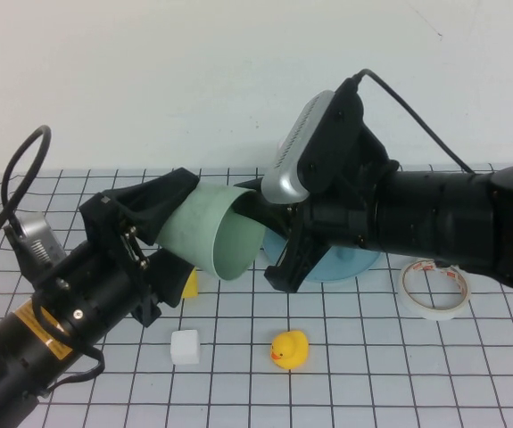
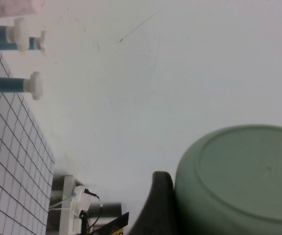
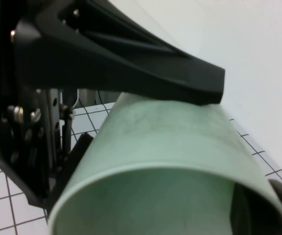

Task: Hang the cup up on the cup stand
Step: Adjust the cup with two arms

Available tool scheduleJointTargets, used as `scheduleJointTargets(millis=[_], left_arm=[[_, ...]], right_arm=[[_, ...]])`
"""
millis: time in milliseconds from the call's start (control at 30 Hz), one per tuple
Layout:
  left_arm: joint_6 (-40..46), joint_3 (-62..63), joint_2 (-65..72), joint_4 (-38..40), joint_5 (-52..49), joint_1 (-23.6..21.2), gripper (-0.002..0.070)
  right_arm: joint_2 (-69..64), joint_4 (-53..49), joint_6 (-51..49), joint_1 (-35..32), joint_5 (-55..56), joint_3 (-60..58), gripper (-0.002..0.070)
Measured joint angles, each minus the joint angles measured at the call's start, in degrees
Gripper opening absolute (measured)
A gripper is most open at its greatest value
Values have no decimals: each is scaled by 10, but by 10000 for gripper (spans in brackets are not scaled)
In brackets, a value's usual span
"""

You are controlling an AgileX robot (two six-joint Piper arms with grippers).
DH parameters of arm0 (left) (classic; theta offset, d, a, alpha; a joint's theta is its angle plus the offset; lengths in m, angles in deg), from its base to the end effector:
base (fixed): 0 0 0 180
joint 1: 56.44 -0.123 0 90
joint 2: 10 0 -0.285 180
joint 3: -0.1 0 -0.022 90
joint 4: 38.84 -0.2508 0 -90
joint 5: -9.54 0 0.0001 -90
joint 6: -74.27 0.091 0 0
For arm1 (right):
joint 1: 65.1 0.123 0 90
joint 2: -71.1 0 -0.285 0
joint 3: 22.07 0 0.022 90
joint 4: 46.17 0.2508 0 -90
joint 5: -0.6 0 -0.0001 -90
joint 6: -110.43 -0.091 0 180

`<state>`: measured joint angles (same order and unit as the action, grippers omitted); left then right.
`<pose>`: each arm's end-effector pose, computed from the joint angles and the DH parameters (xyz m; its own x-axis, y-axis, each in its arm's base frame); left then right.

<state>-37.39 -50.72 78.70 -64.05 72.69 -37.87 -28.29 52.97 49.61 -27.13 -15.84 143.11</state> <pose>0.2313 -0.1142 0.2478 -0.6697 -0.7370 0.0914 0.0737 -0.1884 -0.9793 0.2725 0.2450 0.2894 -0.0048 -0.4134 -0.9105 -0.8466 0.4863 -0.2164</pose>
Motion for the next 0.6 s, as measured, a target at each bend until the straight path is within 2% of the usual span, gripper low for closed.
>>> scheduleJointTargets(millis=[267, 400, 500, 600], left_arm=[[7, 0, 0, -1, -3, 0, 585], [45, 0, 0, -1, 1, 0, 585], [83, 0, 0, -4, 9, 0, 585], [111, 0, 0, -15, 15, 0, 585]], right_arm=[[-1, 0, 0, 0, -5, 0, 20], [-1, 0, 0, -1, -7, 0, 31], [-1, 0, 0, -1, -12, 0, 99], [0, -2, 0, -1, -19, 0, 274]])
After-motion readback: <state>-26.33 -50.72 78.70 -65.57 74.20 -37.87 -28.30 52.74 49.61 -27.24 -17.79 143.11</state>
